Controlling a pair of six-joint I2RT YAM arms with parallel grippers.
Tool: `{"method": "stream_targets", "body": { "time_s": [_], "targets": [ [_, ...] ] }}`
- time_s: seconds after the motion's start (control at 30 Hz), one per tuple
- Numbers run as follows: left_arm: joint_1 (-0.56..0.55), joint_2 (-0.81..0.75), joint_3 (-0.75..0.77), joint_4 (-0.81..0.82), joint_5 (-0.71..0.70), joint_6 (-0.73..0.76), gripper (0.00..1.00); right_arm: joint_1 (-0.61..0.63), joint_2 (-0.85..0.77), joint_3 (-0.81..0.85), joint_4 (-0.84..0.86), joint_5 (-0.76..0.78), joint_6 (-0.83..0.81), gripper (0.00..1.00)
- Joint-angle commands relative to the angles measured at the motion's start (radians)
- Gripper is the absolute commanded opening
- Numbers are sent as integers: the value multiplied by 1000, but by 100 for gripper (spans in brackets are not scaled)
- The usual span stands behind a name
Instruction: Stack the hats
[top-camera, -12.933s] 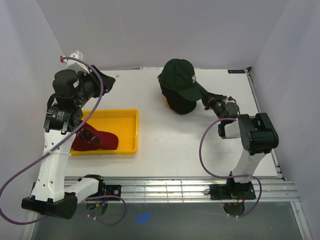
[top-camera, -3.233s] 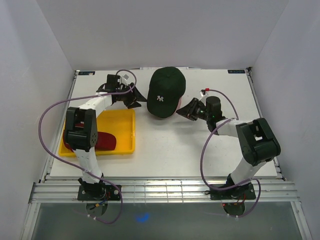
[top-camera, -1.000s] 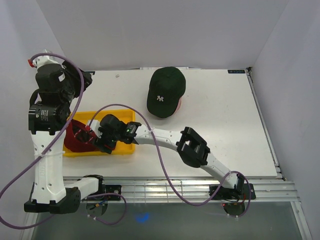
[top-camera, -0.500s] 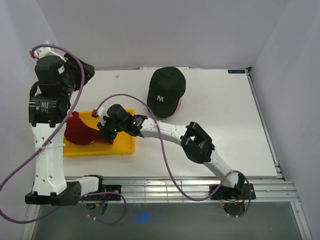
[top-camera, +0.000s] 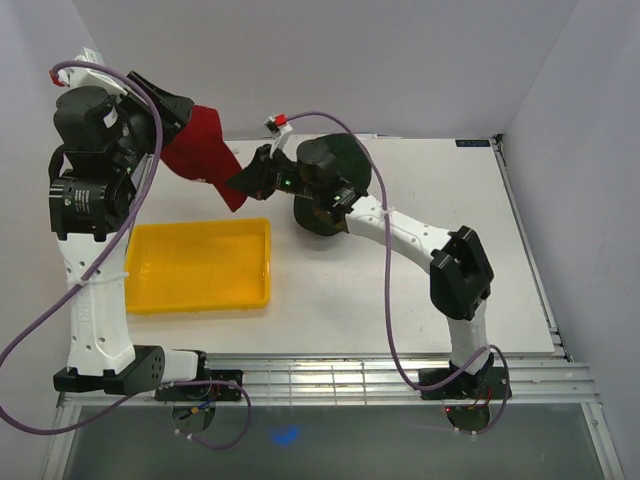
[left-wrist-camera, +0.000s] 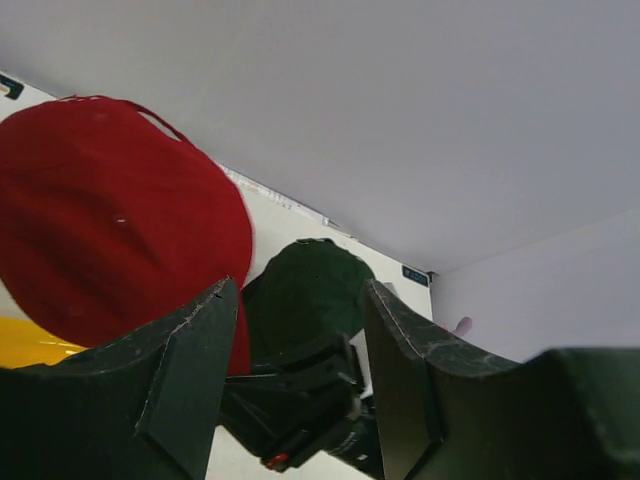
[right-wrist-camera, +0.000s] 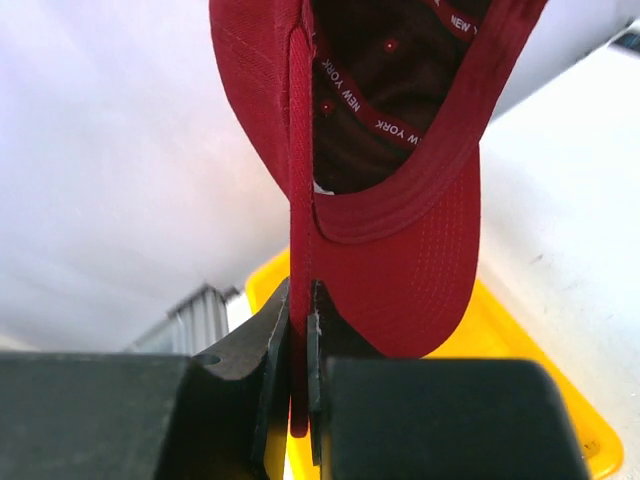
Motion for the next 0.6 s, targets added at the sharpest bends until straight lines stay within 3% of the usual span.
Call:
{"method": "stream_targets", "body": {
  "time_s": [0.0, 0.27, 0.57],
  "targets": [
    [-2, 1, 71, 28, 60, -20, 64, -42, -137, -95, 199, 82, 137, 8],
    [-1, -2, 43, 71, 165, -63, 64, -227, -370, -409, 470, 274, 373, 8],
    [-19, -20, -58, 107, 223, -69, 64, -349, -376, -535, 653, 411, 721, 8]
  ]
}}
